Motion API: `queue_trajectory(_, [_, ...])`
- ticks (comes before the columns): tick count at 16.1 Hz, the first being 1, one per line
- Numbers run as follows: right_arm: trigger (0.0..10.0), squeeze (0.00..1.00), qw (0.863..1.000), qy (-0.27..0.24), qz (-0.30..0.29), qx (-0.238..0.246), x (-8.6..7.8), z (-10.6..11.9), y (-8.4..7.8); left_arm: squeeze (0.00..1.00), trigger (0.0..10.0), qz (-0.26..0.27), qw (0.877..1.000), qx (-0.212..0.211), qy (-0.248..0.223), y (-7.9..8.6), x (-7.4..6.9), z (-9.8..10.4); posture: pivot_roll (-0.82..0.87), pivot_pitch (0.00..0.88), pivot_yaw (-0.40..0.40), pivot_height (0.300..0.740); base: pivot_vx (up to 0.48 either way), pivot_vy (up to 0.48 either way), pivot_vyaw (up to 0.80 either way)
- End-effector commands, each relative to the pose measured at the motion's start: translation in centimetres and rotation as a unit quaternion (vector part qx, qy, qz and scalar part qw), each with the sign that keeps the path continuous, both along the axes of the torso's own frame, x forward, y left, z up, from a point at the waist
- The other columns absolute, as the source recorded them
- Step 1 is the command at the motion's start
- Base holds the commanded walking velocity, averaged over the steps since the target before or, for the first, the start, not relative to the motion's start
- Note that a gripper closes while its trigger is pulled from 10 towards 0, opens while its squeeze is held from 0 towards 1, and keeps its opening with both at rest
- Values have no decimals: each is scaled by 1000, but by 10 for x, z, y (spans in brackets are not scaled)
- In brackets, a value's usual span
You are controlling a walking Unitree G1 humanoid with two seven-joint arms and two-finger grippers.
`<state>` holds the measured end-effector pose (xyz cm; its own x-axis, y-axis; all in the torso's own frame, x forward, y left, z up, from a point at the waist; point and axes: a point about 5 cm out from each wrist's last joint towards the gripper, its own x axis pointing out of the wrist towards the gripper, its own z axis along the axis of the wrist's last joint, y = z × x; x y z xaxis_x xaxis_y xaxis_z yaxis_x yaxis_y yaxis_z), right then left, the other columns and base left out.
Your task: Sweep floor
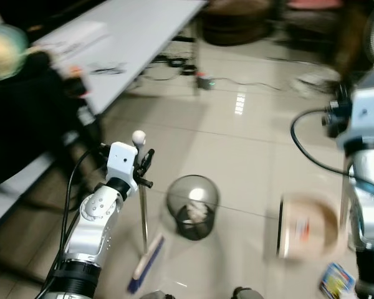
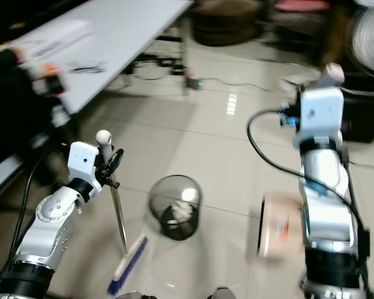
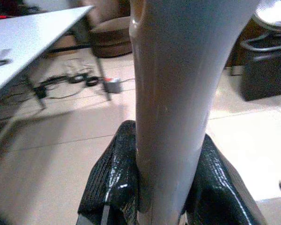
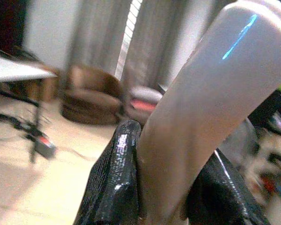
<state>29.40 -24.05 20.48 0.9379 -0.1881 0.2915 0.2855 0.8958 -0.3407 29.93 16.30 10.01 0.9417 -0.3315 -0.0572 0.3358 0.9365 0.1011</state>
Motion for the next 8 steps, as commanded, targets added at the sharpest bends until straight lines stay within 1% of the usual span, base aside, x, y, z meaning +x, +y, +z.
queue_trajectory(1, [10000, 0, 999, -36, 8, -10, -1, 16, 6, 0, 10000, -3, 1000, 1, -15, 1, 0, 8, -41, 43, 104, 740, 0, 0, -800])
queue_trajectory(2, [10000, 0, 1000, -23, 5, 5, -4, 7, 7, 0, 10000, -6, 1000, 0, -10, 0, -2, 7, -39, 46, 102, 740, 0, 0, -800])
queue_trajectory(3, [10000, 0, 1000, -21, 4, 11, -5, 5, 6, 0, 10000, -7, 1000, 0, -8, 0, -3, 6, -39, 46, 102, 740, 0, 0, -800])
queue_trajectory(6, [10000, 0, 997, -5, -5, 73, -6, -10, 6, 0, 10000, -9, 1000, 0, -3, 0, -4, 6, -30, 41, 95, 740, 0, 0, -800])
queue_trajectory(8, [10000, 0, 997, 3, 2, 80, -6, -16, 10, 0, 10000, -10, 1000, 1, -2, 0, -6, 5, -28, 38, 94, 740, 0, 0, -800])
